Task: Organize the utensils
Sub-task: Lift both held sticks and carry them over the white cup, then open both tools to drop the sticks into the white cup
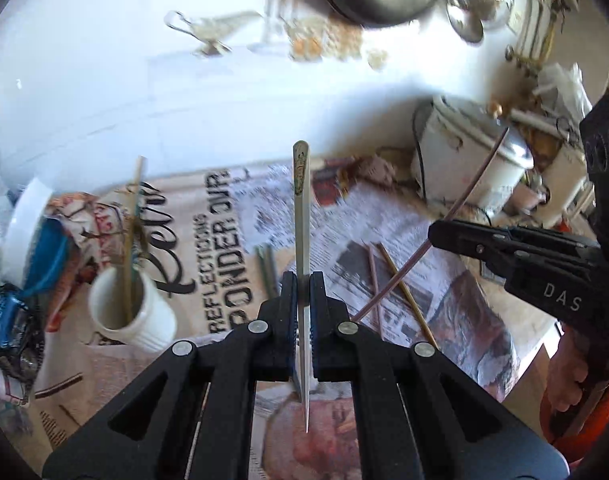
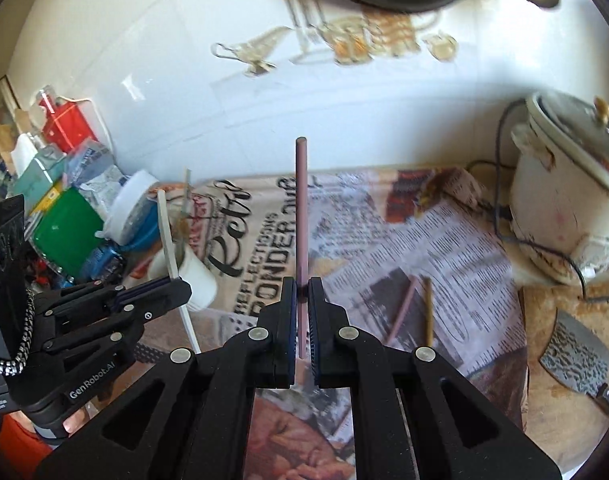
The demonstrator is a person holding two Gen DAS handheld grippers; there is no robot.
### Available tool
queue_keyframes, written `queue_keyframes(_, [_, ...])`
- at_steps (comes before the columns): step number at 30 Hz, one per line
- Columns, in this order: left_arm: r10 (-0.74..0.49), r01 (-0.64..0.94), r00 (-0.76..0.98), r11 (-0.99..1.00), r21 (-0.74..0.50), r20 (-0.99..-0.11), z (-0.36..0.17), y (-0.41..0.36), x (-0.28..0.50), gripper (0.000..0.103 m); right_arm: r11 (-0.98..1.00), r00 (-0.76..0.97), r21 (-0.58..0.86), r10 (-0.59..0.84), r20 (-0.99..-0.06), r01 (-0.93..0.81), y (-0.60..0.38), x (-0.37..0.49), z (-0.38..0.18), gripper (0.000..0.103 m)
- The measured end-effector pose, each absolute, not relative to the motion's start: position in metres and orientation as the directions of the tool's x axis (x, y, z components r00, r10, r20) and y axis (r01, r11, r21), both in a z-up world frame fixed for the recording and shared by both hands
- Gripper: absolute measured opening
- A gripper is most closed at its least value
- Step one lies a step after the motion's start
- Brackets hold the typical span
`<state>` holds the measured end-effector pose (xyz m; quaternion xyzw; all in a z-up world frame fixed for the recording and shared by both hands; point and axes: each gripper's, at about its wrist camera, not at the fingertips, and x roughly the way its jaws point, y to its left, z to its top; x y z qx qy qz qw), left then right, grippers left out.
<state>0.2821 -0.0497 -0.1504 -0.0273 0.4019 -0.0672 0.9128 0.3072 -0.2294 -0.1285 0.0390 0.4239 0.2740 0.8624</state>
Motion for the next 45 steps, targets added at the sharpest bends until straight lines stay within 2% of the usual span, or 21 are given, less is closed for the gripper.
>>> queue_keyframes(14, [-0.039,-0.039,0.793,0.993,-0.116,-0.608,-0.092,0.045,0.255,0.004,0.78,0.5,0.289,0.59,-0.634,-0.555,-0.151,0.295,-0.079,0.005])
queue_keyframes(24, [0.018,-0.113,0.832,0.984,-0.137,-0.554,-0.074,0.11,0.251,0.004,0.737,0.485,0.286,0.637,-0.599,-0.613,-0.09,0.299,-0.063,0.005])
queue_keyframes(34, [0.028,-0.124,0.85,0.981,-0.148,-0.526,-0.077,0.142,0.279,0.004,0.73,0.47,0.286,0.639,-0.609,-0.62,-0.049,0.311,-0.071,0.005])
queue_keyframes(45, [0.018,-0.124,0.811,0.982,-0.142,-0.585,-0.127,0.157,0.324,0.004,0.747,0.412,0.3,0.603,-0.683,-0.594,-0.022,0.327,-0.113,0.005])
